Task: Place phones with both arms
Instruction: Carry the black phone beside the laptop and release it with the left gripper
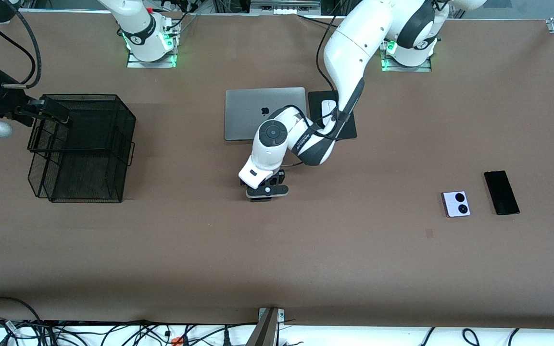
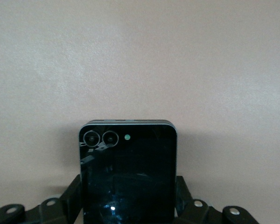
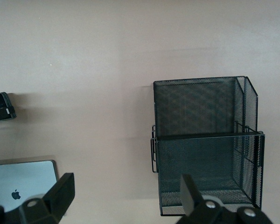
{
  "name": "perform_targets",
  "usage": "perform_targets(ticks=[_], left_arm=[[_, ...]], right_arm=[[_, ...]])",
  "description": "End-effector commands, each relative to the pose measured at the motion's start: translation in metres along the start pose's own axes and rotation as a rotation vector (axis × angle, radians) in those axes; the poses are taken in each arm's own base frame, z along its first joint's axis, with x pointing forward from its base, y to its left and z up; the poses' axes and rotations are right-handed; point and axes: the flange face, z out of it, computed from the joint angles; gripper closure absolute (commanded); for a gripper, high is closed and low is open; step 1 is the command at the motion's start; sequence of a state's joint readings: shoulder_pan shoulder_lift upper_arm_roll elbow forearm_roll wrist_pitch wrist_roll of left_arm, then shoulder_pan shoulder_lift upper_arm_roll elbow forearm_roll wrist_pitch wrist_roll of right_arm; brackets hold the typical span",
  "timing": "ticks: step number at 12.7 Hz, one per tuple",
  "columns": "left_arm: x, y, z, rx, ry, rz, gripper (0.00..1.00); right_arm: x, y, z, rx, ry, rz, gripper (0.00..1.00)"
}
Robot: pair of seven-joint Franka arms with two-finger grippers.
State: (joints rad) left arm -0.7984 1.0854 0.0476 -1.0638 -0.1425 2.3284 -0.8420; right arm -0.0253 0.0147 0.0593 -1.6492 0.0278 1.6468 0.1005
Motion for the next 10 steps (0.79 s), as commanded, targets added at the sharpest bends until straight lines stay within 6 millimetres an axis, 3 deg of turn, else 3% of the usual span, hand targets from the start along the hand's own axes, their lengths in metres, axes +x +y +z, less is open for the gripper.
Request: perform_targets(ticks=[1, 5, 7, 9, 10], left_arm=[[0.010, 0.004, -0.010, -0.006, 0.040, -0.010, 0.00], [0.040, -0.001, -0.081, -0.002, 0.066, -0.043, 0.00], [0.052, -0.010, -0.094, 0.010, 0.060, -0.062, 0.00], [0.082, -0.039, -0.141, 0.051, 0.054, -0.079, 0.00], [0.103, -0.069, -0.175, 0.077, 0.008, -0.091, 0.00]], right_arm=[[0.003, -0.004, 0.011, 0.010, -0.032, -0.018, 0.00], [0.011, -0.004, 0.017, 0.012, -0.040, -0.014, 0.00], [0.011, -0.005, 0.017, 0.006, -0.042, -0.018, 0.00], [0.013, -0.010, 0.024, 0.004, -0.051, -0.040, 0.00], [0.013, -0.026, 0.026, -0.006, -0.047, -0.088, 0.00]])
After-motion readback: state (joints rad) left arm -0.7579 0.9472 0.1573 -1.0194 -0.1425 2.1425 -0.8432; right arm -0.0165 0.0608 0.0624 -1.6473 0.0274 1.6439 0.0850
